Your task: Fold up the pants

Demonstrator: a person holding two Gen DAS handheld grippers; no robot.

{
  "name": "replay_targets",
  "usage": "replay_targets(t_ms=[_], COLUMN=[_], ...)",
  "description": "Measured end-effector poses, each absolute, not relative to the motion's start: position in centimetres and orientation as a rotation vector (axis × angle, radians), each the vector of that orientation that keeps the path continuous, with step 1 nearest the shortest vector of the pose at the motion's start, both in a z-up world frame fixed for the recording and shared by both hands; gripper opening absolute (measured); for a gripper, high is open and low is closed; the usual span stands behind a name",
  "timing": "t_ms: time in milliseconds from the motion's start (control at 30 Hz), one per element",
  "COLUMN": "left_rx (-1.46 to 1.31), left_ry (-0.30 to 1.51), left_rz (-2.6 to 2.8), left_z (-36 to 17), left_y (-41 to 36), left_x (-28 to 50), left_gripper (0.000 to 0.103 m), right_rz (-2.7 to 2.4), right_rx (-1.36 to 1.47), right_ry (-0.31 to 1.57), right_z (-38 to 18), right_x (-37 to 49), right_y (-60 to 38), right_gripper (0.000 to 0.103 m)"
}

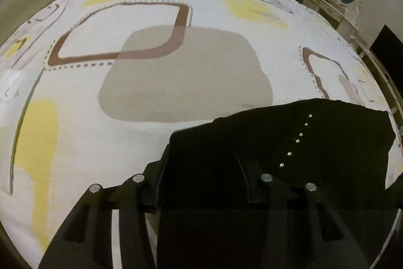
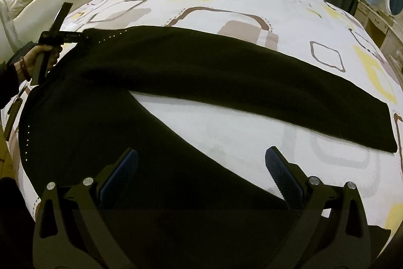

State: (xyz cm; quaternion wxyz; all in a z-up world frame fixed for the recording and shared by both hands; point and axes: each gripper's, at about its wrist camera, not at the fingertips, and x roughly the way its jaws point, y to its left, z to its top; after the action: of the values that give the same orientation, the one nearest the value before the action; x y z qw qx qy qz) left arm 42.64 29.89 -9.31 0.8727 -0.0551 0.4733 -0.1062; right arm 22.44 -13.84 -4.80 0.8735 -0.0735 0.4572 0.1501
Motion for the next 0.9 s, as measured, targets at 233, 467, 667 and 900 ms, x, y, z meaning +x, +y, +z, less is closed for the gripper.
replay_targets(t_ms=[233, 467, 667, 900], left_rx=[-0.249, -0.277, -0.284, -0.271], left_ry=[1.001, 1.025, 1.04, 1.038], left_rz=[-0.279, -0.275, -0.28, -0.279], left_z=[-9.4, -9.6, -9.7, -9.8], left_y=[31.9, 31.9, 32.0, 31.8], left_x=[42.9, 43.3, 43.6, 43.7], left_gripper=[0.039, 0.034, 0.034, 0.035], right_rz=[0.336, 0.473, 0.571, 0.581], right_rx=[-0.151, -0.178, -0.323, -0.413], right_ry=[0.959, 0.931, 0.908, 1.014], right_z=[-5.2, -3.9, -2.8, -5.0], right_x=[23.1, 28.5, 37.0, 46.0], right_y=[-13.7, -14.8, -16.7, -18.6], right_gripper=[0.101, 0.101, 0.101, 0.101])
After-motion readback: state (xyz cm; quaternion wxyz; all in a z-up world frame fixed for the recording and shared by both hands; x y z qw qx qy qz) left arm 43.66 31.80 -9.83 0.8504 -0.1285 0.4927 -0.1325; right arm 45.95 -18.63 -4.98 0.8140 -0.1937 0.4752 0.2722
